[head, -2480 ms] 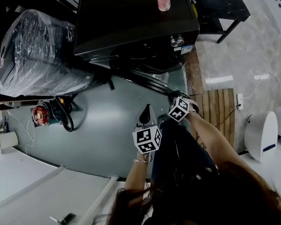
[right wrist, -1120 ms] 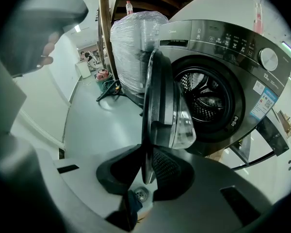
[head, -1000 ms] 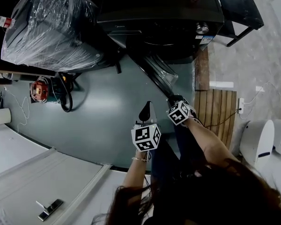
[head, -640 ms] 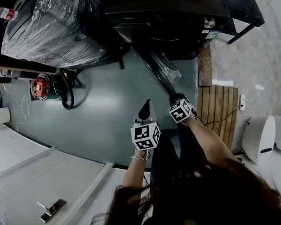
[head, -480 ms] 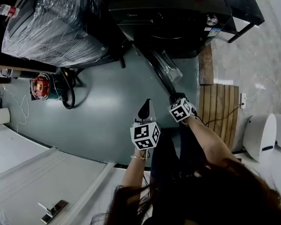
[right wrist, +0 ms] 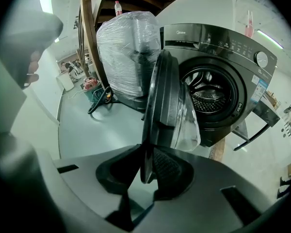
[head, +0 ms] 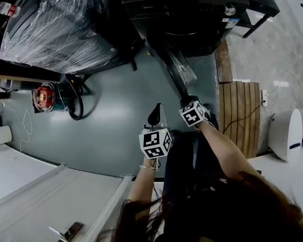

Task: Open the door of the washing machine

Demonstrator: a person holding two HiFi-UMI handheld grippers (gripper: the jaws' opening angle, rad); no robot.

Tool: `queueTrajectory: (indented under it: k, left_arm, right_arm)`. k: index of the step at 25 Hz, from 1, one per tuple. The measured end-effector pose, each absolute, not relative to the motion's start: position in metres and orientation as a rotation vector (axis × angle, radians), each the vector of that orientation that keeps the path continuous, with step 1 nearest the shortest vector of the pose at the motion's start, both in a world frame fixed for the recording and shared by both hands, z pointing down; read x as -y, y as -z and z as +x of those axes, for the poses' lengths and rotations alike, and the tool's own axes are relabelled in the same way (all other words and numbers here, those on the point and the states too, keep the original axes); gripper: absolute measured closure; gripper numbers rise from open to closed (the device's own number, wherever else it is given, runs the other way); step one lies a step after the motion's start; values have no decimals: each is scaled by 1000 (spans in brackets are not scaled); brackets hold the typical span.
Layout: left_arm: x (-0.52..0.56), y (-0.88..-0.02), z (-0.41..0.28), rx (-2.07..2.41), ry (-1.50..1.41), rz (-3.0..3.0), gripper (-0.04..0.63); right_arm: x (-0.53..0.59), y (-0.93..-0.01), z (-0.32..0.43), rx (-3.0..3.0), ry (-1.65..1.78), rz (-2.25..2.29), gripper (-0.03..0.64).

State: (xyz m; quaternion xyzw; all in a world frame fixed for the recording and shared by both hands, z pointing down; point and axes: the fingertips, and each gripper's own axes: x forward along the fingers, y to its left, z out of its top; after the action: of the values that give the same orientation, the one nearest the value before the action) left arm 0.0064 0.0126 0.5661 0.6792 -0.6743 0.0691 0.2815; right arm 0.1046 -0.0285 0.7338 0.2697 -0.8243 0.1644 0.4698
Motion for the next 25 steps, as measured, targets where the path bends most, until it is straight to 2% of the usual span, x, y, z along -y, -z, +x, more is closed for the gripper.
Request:
queueTrajectory:
  k: [25]
  left_arm:
    - [-74,-557,-88,1924,-144,1750,583]
  right_arm:
    - [-15,-739,32,2004,-429,759,532]
